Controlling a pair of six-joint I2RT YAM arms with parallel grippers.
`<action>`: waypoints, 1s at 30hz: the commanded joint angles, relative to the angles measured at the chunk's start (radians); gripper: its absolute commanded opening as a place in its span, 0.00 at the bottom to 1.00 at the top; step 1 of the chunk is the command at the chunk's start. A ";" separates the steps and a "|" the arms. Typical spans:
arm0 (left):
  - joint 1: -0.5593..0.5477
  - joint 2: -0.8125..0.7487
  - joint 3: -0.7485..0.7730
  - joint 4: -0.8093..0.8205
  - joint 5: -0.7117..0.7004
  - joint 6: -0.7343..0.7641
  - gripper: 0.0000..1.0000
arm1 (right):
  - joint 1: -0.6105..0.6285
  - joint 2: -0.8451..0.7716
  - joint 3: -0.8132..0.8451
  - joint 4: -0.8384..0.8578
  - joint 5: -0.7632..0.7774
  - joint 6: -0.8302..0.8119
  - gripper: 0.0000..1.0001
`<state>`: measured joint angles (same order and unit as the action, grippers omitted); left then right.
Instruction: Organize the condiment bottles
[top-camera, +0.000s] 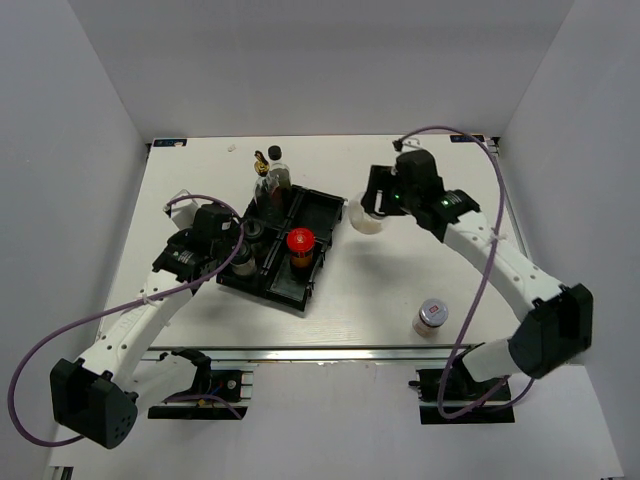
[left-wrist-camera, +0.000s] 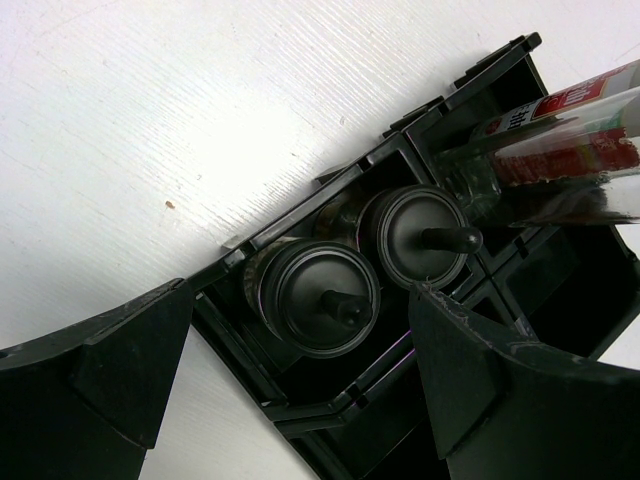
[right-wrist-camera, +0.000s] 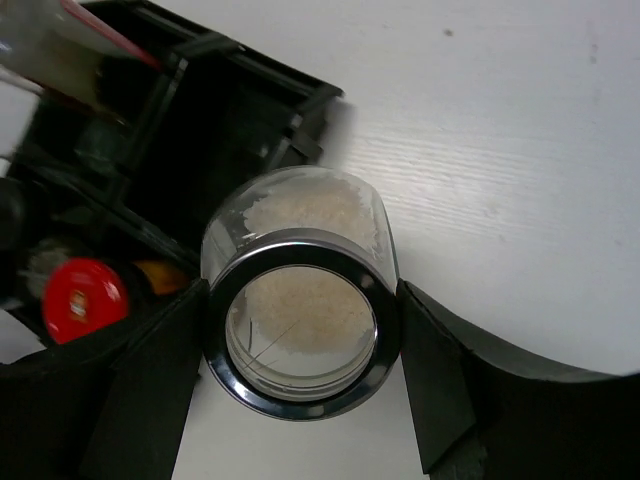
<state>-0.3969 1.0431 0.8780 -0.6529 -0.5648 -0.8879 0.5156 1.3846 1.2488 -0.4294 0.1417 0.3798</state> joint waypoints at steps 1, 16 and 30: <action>-0.002 -0.031 -0.011 0.013 -0.004 -0.002 0.98 | 0.034 0.088 0.125 0.129 0.039 0.122 0.02; -0.002 -0.066 -0.007 -0.033 -0.010 -0.026 0.98 | 0.178 0.484 0.549 0.024 0.289 0.369 0.01; -0.002 -0.071 -0.017 -0.047 -0.010 -0.036 0.98 | 0.239 0.668 0.696 -0.104 0.392 0.442 0.00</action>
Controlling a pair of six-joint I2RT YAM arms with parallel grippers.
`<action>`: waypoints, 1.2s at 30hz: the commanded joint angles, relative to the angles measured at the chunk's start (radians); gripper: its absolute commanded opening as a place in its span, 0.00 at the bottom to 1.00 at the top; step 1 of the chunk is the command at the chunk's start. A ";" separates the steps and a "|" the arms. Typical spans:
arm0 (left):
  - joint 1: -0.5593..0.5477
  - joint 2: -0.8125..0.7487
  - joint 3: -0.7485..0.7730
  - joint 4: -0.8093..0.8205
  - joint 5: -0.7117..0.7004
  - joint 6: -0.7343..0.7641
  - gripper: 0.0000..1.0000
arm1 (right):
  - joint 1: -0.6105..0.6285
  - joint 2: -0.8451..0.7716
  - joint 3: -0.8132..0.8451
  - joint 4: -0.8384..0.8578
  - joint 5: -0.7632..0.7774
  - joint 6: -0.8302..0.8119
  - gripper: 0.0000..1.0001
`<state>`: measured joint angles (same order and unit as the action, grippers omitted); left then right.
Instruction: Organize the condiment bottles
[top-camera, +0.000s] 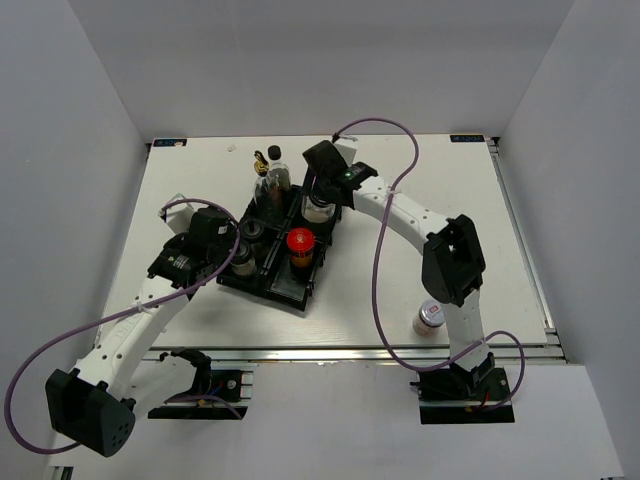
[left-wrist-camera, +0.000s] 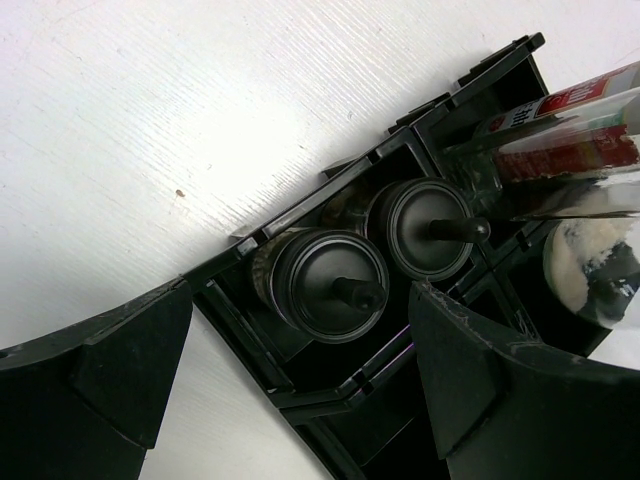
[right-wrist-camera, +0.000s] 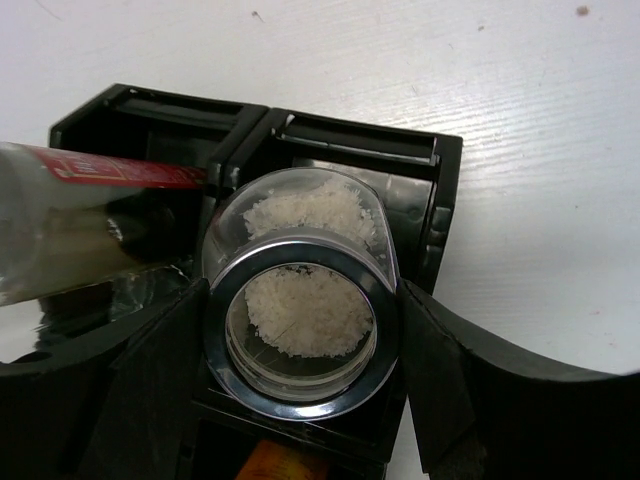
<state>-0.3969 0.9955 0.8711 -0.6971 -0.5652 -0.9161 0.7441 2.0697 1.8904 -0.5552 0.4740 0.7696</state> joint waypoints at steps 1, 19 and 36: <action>-0.002 -0.020 -0.011 -0.002 -0.012 -0.009 0.98 | 0.014 -0.010 0.056 0.017 0.063 0.054 0.00; -0.002 0.003 -0.024 0.005 -0.016 -0.015 0.98 | 0.024 0.079 0.078 -0.011 0.017 0.068 0.38; -0.002 -0.001 -0.023 0.013 -0.015 -0.017 0.98 | 0.024 0.021 0.081 0.030 -0.044 -0.006 0.89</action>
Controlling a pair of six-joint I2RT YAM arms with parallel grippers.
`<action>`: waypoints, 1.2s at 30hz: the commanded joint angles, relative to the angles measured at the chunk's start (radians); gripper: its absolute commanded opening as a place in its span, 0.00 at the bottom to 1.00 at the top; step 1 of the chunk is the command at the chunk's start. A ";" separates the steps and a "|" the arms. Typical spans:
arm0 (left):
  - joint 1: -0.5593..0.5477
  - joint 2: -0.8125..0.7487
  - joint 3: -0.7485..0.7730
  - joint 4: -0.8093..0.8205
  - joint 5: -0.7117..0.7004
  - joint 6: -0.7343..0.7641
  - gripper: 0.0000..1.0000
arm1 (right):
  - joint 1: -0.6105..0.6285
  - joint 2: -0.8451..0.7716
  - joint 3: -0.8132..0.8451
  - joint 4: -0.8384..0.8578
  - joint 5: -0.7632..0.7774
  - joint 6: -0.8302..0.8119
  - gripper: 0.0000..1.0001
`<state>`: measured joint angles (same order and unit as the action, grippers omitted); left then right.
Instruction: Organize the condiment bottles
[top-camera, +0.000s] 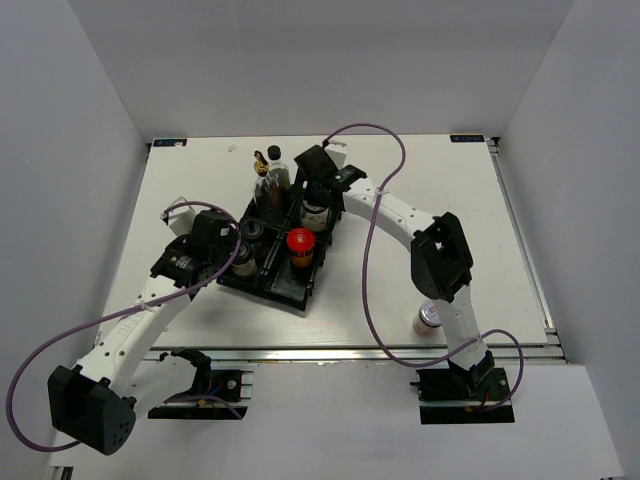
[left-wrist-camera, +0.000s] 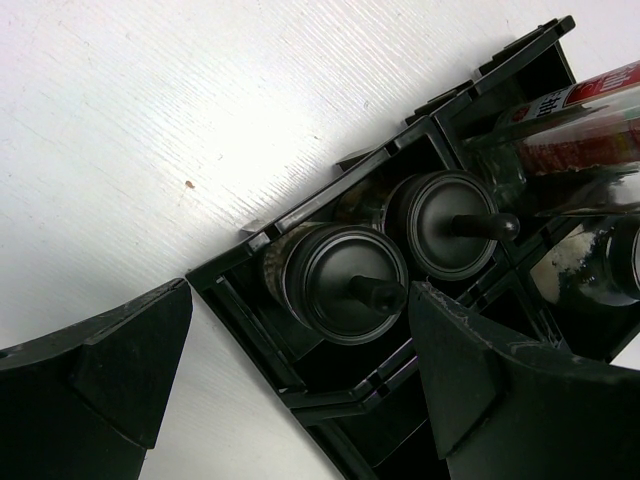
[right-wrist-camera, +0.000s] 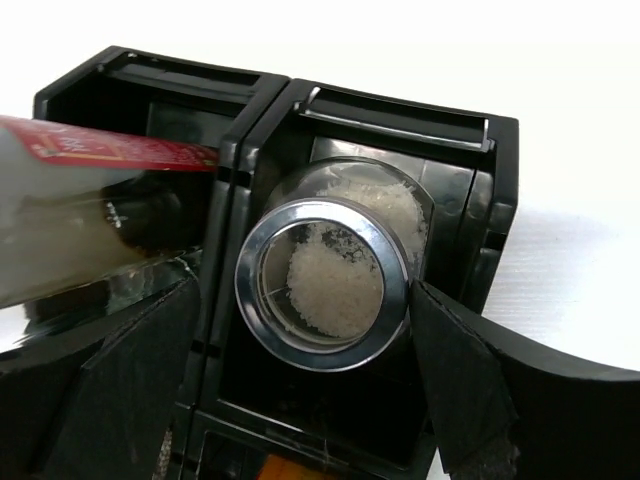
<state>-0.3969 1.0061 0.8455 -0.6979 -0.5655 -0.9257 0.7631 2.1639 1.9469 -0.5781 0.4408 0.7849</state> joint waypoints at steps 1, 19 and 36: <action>-0.002 -0.012 0.004 0.012 -0.013 -0.004 0.98 | 0.005 -0.076 0.026 0.055 -0.016 -0.027 0.89; -0.002 -0.038 0.153 -0.192 0.006 0.085 0.98 | -0.100 -0.942 -0.800 -0.055 0.121 -0.171 0.89; -0.002 -0.072 0.118 -0.172 0.006 0.156 0.98 | -0.150 -1.240 -1.166 -0.444 -0.026 -0.001 0.89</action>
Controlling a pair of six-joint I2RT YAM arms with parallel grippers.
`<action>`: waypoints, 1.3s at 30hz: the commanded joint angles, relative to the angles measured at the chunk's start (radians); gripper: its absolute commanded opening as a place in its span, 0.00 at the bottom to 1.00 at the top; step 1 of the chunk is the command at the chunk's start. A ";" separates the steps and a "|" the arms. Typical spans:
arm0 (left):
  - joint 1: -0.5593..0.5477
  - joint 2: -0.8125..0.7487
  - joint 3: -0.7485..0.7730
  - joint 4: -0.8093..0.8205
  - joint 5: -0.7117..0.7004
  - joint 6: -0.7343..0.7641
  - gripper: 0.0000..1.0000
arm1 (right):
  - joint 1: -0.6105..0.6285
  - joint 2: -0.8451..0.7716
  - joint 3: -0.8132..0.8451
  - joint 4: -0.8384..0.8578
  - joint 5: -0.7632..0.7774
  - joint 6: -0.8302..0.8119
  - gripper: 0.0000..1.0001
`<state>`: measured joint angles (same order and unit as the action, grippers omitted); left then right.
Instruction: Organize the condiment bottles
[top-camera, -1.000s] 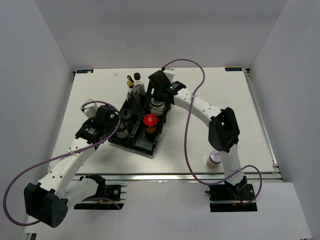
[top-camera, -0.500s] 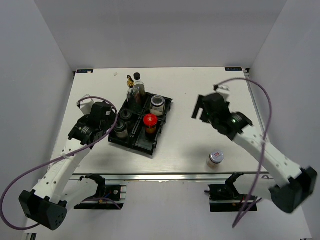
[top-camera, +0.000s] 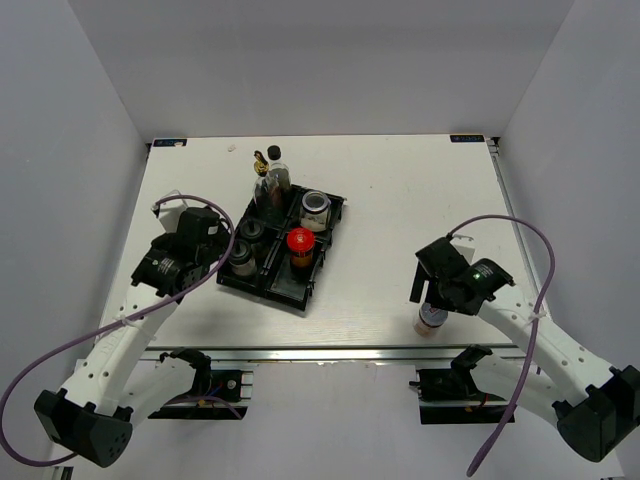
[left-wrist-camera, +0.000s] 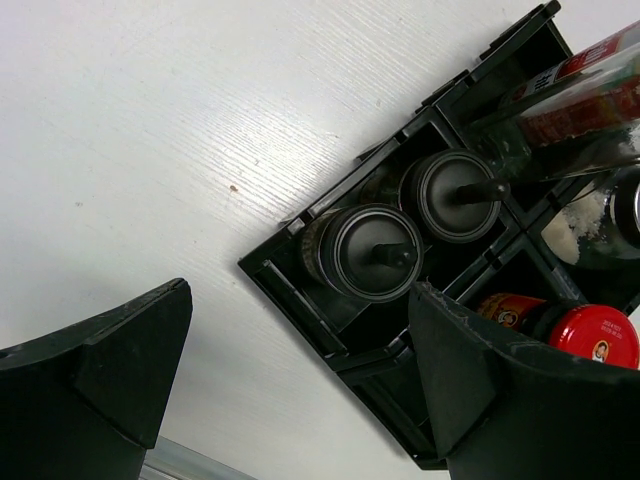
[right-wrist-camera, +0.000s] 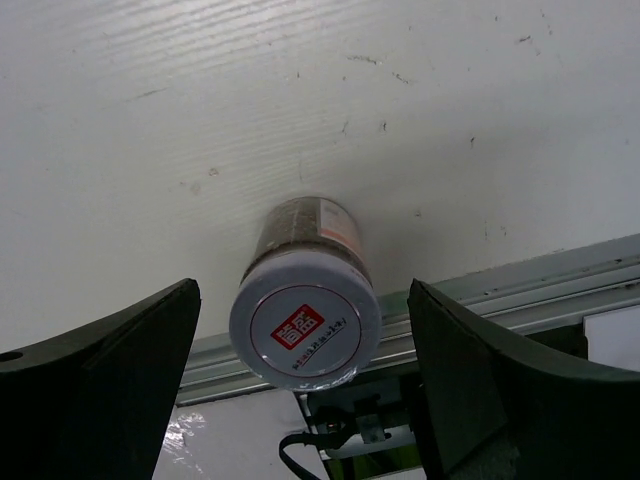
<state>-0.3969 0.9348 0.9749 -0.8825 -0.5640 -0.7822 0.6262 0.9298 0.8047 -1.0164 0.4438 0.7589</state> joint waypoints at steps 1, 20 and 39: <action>-0.002 0.004 -0.015 0.011 0.003 0.011 0.98 | -0.016 -0.002 -0.045 0.018 -0.048 0.019 0.89; -0.002 -0.005 -0.036 0.008 -0.017 -0.011 0.98 | -0.004 0.001 0.016 0.111 -0.181 -0.193 0.14; -0.002 -0.034 -0.047 -0.001 -0.030 -0.017 0.98 | 0.474 0.548 0.580 0.562 -0.418 -0.619 0.04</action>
<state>-0.3969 0.9260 0.9371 -0.8833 -0.5694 -0.7918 1.0821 1.4342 1.2621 -0.6003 0.0811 0.2268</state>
